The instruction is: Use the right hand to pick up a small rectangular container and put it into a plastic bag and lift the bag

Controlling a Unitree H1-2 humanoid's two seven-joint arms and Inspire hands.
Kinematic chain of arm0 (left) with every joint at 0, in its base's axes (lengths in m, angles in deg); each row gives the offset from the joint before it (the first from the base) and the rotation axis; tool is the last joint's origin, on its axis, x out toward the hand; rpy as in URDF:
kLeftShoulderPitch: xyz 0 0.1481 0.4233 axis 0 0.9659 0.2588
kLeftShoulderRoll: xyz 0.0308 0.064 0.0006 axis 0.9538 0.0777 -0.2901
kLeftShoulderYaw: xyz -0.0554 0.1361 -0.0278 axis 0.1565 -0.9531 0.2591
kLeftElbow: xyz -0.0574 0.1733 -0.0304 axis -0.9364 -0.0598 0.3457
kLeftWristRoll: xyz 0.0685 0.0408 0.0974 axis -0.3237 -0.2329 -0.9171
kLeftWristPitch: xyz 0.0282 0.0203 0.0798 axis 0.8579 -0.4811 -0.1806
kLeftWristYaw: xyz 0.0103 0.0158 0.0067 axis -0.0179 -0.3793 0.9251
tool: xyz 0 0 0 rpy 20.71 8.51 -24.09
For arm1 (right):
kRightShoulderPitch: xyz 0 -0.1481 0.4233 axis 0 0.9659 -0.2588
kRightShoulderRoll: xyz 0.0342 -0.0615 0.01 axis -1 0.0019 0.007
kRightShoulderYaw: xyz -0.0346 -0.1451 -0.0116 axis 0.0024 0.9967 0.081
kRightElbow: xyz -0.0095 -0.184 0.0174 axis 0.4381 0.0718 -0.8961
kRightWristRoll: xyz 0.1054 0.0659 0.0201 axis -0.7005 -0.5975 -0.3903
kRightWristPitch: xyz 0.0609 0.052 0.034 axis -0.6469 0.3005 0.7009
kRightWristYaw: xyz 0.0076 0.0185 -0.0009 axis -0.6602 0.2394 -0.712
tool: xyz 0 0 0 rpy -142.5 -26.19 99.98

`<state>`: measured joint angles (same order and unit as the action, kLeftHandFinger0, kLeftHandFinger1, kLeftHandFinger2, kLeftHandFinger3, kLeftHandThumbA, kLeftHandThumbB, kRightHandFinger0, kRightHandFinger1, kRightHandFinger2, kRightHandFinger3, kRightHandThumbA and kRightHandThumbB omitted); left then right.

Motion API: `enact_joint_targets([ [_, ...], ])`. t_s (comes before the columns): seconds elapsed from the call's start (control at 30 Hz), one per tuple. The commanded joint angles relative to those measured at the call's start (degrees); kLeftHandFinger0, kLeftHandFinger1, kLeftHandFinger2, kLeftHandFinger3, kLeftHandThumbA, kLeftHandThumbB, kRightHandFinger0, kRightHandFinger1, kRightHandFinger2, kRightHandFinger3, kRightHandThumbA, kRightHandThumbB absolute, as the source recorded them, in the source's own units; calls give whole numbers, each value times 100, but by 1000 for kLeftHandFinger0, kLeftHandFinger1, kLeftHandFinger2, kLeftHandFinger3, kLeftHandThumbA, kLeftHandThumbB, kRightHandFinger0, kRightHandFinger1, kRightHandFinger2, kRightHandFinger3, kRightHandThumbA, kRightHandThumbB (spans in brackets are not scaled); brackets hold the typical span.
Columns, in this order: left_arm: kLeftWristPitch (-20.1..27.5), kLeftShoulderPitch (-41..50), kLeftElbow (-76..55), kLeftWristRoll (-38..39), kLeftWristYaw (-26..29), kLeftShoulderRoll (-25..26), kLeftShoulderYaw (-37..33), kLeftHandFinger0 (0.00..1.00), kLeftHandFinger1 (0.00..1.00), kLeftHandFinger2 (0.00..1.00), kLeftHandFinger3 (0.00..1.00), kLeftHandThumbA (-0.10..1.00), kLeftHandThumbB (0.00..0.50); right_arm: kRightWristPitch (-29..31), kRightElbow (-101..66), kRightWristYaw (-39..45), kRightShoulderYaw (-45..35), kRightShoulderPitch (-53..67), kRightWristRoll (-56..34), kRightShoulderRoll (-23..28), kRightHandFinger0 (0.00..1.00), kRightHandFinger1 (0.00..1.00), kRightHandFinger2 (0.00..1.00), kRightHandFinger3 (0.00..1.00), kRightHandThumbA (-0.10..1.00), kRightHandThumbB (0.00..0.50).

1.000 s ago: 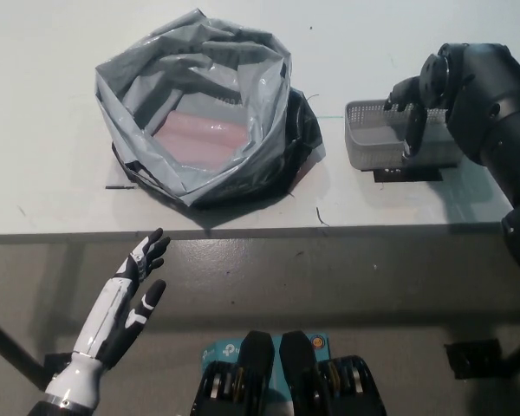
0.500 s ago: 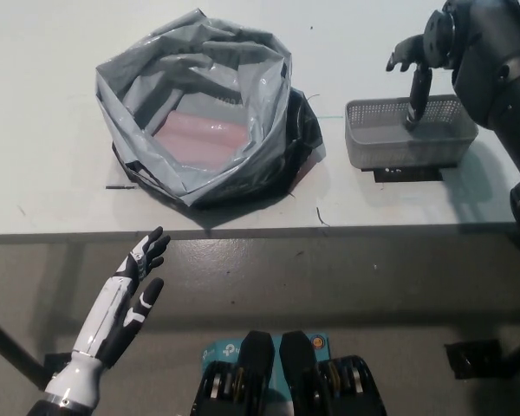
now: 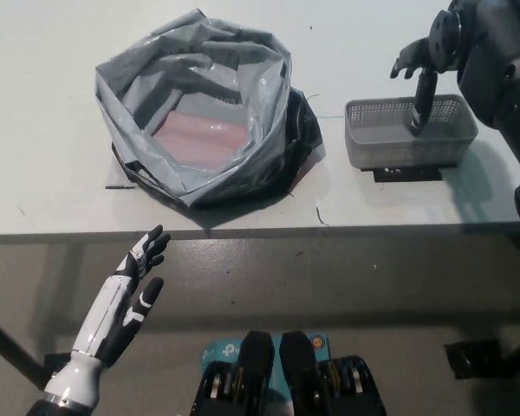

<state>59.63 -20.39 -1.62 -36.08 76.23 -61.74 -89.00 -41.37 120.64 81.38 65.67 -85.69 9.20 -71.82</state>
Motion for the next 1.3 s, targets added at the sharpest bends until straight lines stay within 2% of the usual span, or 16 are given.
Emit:
enact_joint_targets([
  [0.0, 112, 7, -163, 44, -56, 57, 2, 1000, 1000, 1000, 1000, 929, 292, 202, -81, 93, -17, -246, 18, 77, 1000, 1000, 1000, 1000, 908, 500],
  [0.2, 83, 96, -271, 112, -78, 55, 5, 1000, 1000, 1000, 1000, 924, 308, -34, 35, -53, -132, -16, -65, -165, 1000, 1000, 1000, 1000, 908, 500],
  [0.33, 87, 107, -298, 114, -76, 52, 5, 1000, 1000, 1000, 1000, 920, 306, -163, 52, -336, -155, 75, -45, -262, 1000, 1000, 1000, 1000, 861, 500],
  [0.43, 123, 122, -302, 137, -75, 31, -2, 1000, 1000, 1000, 1000, 902, 298, -339, 79, -746, -243, 306, -93, -385, 1000, 1000, 1000, 1000, 774, 500],
  [0.5, 121, 126, -324, 133, -65, 24, 1, 1000, 1000, 1000, 1000, 899, 294, -284, 74, -946, -160, 403, 25, -420, 1000, 1000, 1000, 1000, 817, 500],
  [0.73, 159, 74, -320, 123, -72, 37, -3, 1000, 1000, 1000, 1000, 900, 291, -292, 94, -1450, -106, 626, 103, -404, 1000, 1000, 1000, 1000, 800, 500],
  [1.0, 105, 134, -342, 100, -93, 73, -9, 1000, 1000, 1000, 1000, 907, 304, -305, 96, -1439, -187, 657, 0, -312, 1000, 1000, 1000, 1000, 755, 500],
  [1.13, 72, 167, -335, 104, -91, 76, -3, 1000, 1000, 1000, 1000, 913, 320, -264, 71, -1088, -248, 465, -74, -268, 1000, 1000, 1000, 1000, 787, 500],
  [1.2, 59, 154, -337, 114, -94, 83, 5, 1000, 1000, 1000, 1000, 908, 314, -278, 56, -928, -284, 370, -109, -252, 1000, 1000, 1000, 1000, 761, 500],
  [1.27, 80, 125, -302, 129, -103, 95, 11, 1000, 1000, 1000, 1000, 904, 303, -233, 31, -770, -293, 282, -113, -233, 1000, 1000, 1000, 1000, 795, 500],
])
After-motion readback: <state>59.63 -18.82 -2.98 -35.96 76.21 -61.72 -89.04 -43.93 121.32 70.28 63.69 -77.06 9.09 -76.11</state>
